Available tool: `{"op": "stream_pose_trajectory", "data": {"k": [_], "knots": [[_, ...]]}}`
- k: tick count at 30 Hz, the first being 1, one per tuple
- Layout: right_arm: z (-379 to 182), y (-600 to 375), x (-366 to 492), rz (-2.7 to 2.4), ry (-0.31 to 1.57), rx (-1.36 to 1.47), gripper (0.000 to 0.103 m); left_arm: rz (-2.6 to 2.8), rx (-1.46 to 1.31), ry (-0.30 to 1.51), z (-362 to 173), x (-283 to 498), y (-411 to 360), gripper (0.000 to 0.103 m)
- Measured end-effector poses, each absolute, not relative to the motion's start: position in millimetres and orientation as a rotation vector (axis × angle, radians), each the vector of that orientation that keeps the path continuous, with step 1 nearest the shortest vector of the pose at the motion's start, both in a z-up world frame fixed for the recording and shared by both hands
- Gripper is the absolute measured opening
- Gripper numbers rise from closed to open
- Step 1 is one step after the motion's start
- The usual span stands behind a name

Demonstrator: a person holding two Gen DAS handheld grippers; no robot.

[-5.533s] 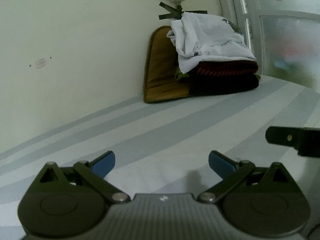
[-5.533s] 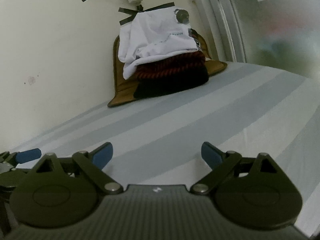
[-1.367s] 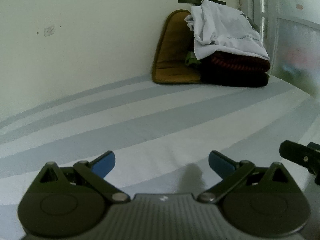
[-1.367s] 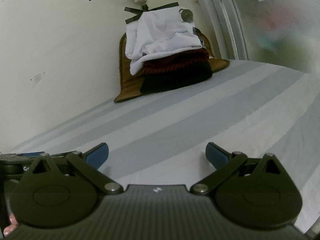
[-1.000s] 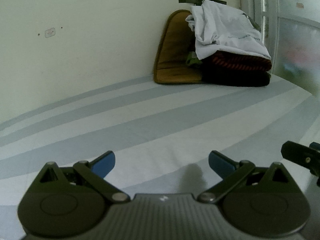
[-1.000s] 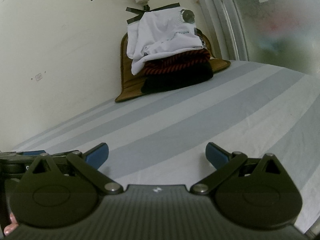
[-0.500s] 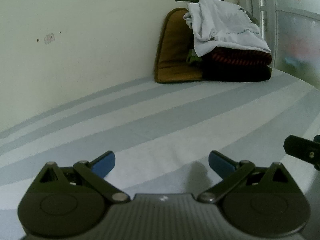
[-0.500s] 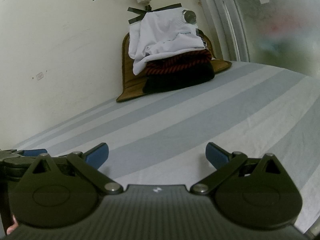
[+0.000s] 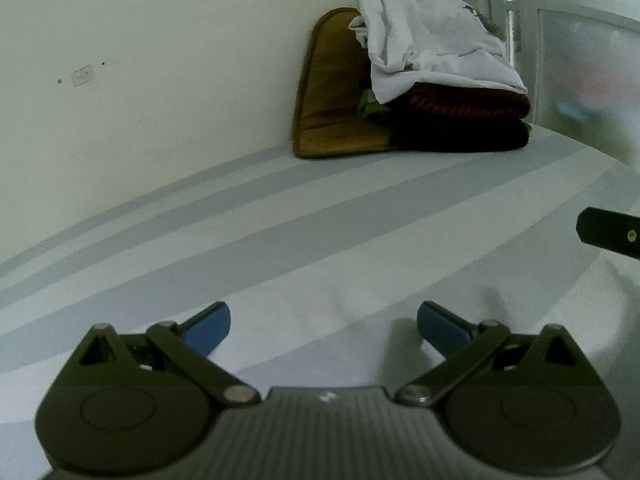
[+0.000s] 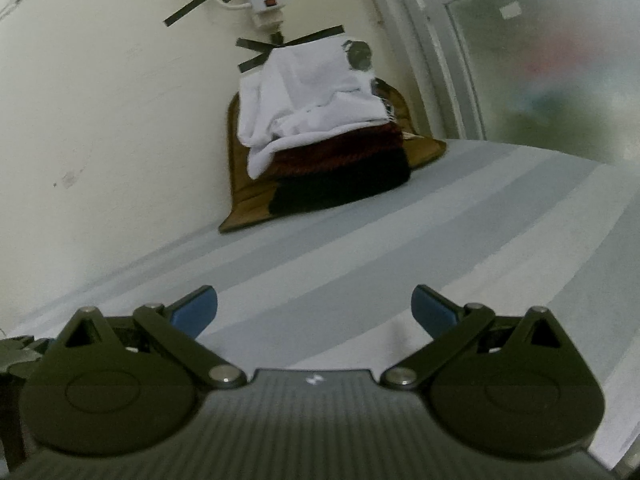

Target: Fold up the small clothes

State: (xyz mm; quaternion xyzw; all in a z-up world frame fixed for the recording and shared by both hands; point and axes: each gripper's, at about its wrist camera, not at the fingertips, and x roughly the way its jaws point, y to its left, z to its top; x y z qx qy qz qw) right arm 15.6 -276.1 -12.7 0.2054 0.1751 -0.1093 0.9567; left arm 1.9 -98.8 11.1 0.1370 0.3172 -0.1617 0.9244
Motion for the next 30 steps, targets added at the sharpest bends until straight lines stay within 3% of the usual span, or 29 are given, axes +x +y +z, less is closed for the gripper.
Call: {"op": "stream_pose_trajectory", "data": {"k": [30], "knots": [[-14.1, -268.0, 17.1, -0.205, 0.380, 0.422, 0.103, -0.357, 0.263, 0.678, 10.8, 2.9, -96.5, 0.103]]}}
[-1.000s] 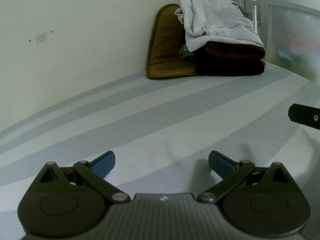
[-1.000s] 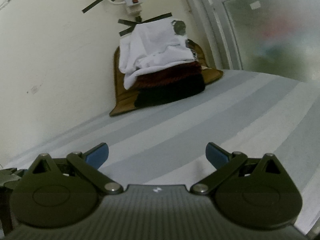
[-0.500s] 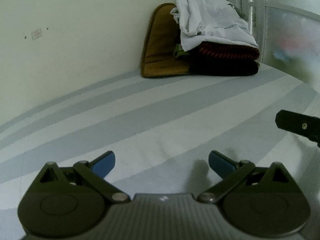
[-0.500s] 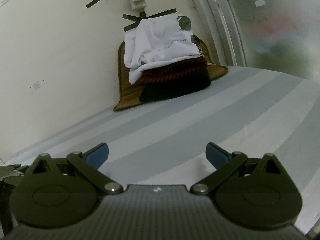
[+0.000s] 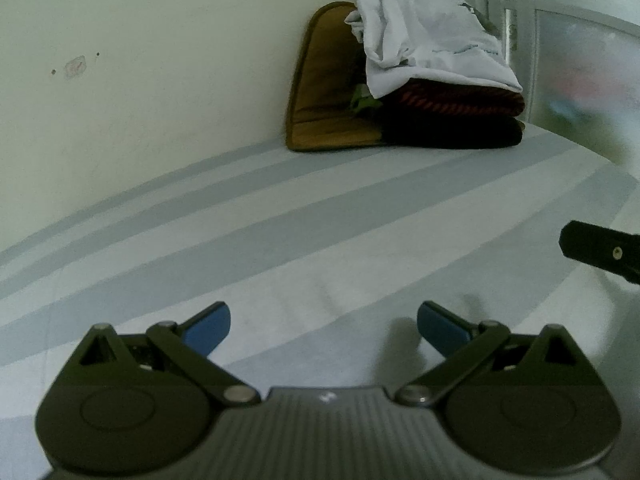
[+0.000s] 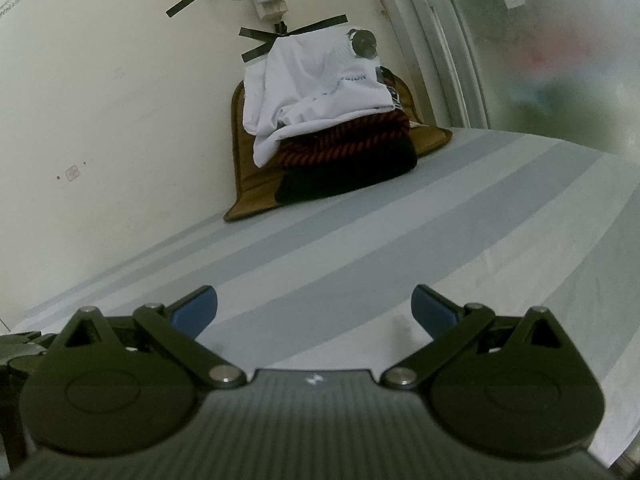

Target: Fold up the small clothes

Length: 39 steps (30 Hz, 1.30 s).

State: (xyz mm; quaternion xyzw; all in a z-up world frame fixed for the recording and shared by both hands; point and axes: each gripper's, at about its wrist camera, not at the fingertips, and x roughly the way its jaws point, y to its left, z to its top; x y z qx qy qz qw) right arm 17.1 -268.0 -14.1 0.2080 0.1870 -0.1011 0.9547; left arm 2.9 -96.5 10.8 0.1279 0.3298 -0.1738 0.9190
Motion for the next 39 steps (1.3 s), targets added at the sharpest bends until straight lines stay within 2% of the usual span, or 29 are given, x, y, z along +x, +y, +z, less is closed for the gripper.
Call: {"op": "stream_pose_trajectory", "data": {"k": [39], "knots": [[-14.1, -263.8, 15.2, -0.202, 0.399, 0.420, 0.103, -0.330, 0.282, 0.677, 10.6, 3.6, -97.9, 0.103]]}}
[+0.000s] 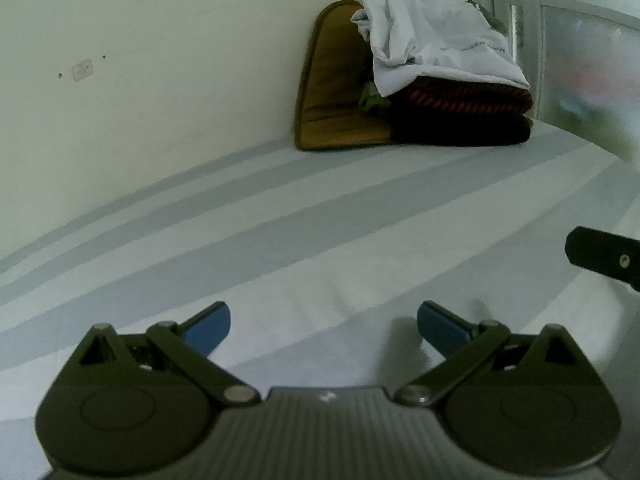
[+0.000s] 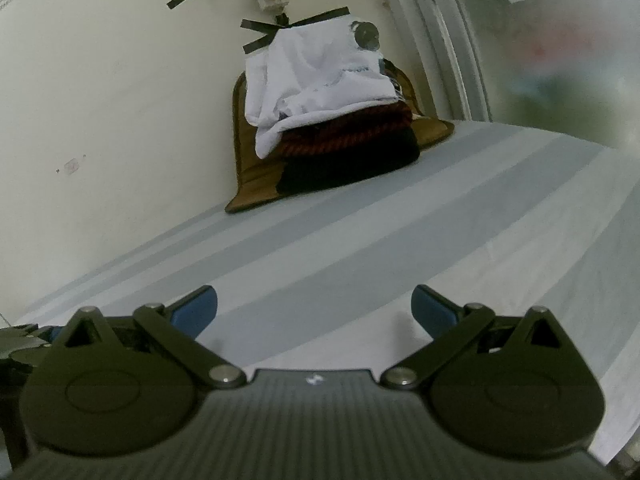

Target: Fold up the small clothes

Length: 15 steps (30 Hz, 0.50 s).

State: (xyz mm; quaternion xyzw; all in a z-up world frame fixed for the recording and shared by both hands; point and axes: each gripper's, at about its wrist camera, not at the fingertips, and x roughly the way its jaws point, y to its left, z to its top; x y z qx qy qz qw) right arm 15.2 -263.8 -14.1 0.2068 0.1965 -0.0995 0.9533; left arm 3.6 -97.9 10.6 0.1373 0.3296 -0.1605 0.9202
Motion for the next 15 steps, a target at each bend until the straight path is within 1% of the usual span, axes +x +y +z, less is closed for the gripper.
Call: {"op": "stream_pose_trajectory", "data": {"k": [15], "knots": [[-12.1, -264.8, 15.7, -0.198, 0.396, 0.414, 0.103, -0.303, 0.288, 0.676, 9.5, 5.1, -100.1, 0.103]]}}
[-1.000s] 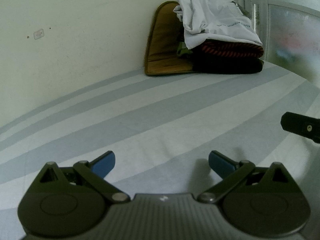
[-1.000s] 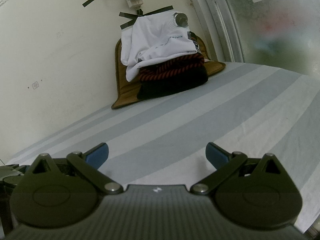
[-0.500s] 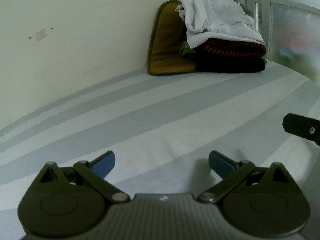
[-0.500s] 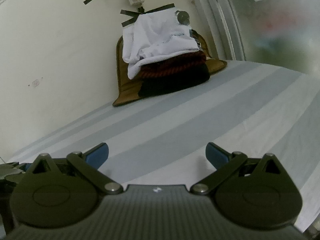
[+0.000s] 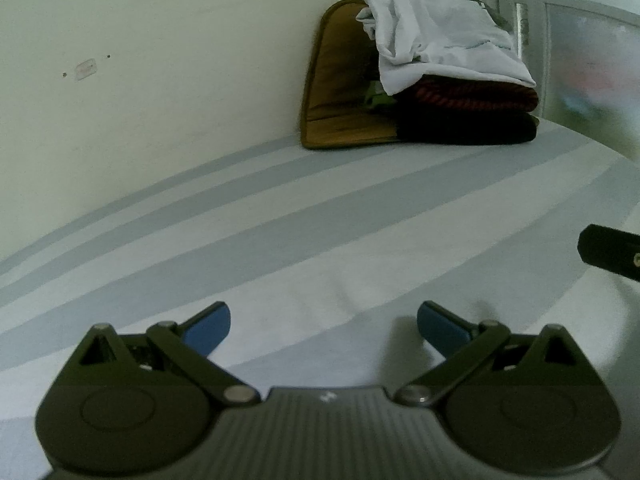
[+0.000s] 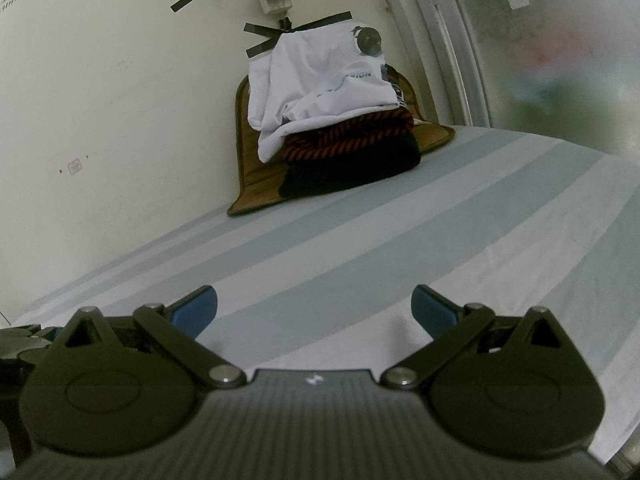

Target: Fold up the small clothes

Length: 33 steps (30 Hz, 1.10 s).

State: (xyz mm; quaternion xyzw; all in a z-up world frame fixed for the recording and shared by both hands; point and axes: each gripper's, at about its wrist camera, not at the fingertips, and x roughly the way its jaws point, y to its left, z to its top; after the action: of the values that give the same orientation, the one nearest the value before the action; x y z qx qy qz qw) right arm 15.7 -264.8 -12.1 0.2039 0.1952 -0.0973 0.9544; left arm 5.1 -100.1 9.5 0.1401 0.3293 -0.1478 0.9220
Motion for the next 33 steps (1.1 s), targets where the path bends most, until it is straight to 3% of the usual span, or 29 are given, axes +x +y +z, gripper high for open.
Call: {"op": "stream_pose_trajectory", "data": {"k": [33], "knots": [[-14.2, -265.8, 14.1, -0.199, 0.395, 0.422, 0.103, -0.300, 0.293, 0.644, 10.2, -0.7, -100.5, 0.103]]}}
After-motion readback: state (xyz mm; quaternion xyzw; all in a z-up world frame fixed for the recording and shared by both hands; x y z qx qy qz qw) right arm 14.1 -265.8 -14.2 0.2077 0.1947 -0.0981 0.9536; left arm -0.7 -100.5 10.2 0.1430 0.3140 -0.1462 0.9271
